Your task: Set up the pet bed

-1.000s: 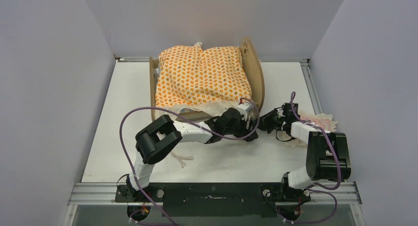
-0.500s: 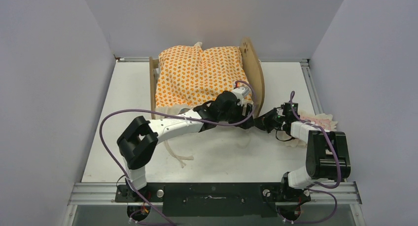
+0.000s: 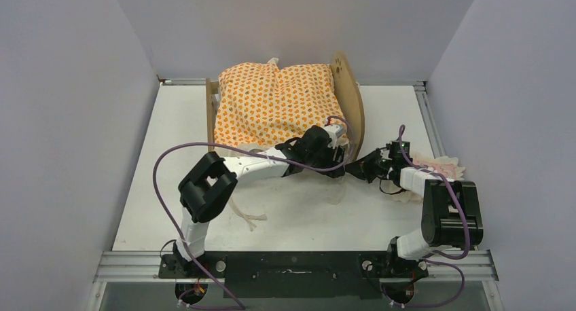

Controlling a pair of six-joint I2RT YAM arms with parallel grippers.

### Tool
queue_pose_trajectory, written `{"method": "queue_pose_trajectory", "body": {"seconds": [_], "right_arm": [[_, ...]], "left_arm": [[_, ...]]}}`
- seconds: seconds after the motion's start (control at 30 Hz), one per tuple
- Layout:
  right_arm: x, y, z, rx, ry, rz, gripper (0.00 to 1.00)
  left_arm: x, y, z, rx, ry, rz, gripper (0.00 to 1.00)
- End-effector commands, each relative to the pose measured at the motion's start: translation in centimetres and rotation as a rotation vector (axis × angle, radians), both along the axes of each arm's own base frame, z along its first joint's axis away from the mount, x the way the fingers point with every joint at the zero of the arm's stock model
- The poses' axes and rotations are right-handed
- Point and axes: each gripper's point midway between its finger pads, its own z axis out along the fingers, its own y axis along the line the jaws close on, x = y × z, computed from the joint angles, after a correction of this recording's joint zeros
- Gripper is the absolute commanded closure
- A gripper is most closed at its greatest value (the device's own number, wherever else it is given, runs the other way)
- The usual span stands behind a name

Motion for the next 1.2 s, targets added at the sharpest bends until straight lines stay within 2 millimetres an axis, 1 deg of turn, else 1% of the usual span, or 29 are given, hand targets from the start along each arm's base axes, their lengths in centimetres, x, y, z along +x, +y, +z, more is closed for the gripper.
{"method": "queue_pose_trajectory", "body": {"seconds": [0.0, 0.1, 0.17, 0.23, 0.3, 0.4, 0.47, 0.53, 0.6, 0.63, 0.73, 0.83, 0.9, 1.0, 1.1, 1.17], "right_arm": [[0.8, 0.3, 1.3, -0.001, -0.074, 0.028, 0.95], [0.7, 0.4, 1.4, -0.001, -0.075, 0.032, 0.95], [0.7, 0.4, 1.5, -0.002, -0.077, 0.035, 0.95], [0.7, 0.5, 1.6, -0.005, -0.081, 0.04, 0.95], [0.7, 0.4, 1.6, -0.012, -0.085, 0.043, 0.95], [0.9, 0.3, 1.8, -0.033, -0.11, 0.058, 0.95], [0.4, 0.0, 1.7, -0.078, -0.102, 0.085, 0.91], [0.0, -0.9, 1.8, -0.175, -0.118, 0.115, 0.85], [-0.5, -2.2, 1.8, -0.291, -0.136, 0.136, 0.75], [-0.8, -2.9, 2.1, -0.347, -0.151, 0.139, 0.71], [-2.2, -4.8, 1.6, -0.529, -0.143, 0.145, 0.62], [-3.8, -5.0, 0.7, -0.67, -0.137, 0.173, 0.52], [-4.5, -4.6, 0.2, -0.732, -0.137, 0.188, 0.5], [-5.2, -3.9, -1.0, -0.81, -0.138, 0.209, 0.5], [-4.9, -3.1, -1.6, -0.856, -0.168, 0.219, 0.52], [-4.5, -2.0, -1.8, -0.864, -0.201, 0.248, 0.54]], "left_arm": [[0.6, -1.8, 1.2, -0.038, -0.051, -0.066, 0.47], [0.9, -2.1, 0.5, -0.03, -0.057, -0.067, 0.53], [1.0, -2.3, 0.1, -0.024, -0.053, -0.072, 0.62], [1.0, -2.4, -0.3, -0.02, -0.045, -0.076, 0.78], [1.0, -2.6, -0.2, -0.03, -0.045, -0.081, 0.99], [0.8, -2.5, 0.6, -0.049, -0.054, -0.084, 1.0], [0.8, -2.4, 1.1, -0.057, -0.062, -0.079, 1.0], [0.7, -2.2, 1.4, -0.058, -0.067, -0.078, 1.0], [0.8, -1.9, 1.3, -0.049, -0.068, -0.074, 1.0], [0.8, -1.8, 1.2, -0.04, -0.068, -0.068, 1.0], [0.8, -1.5, 0.9, -0.025, -0.062, -0.062, 1.0], [0.8, -1.3, 1.0, -0.024, -0.06, -0.06, 1.0], [0.8, -1.2, 1.2, -0.027, -0.062, -0.058, 1.0], [0.9, -1.2, 1.2, -0.028, -0.063, -0.058, 1.0], [1.0, -1.1, 1.2, -0.034, -0.056, -0.057, 1.0], [1.1, -1.1, 1.2, -0.044, -0.053, -0.055, 1.0]]}}
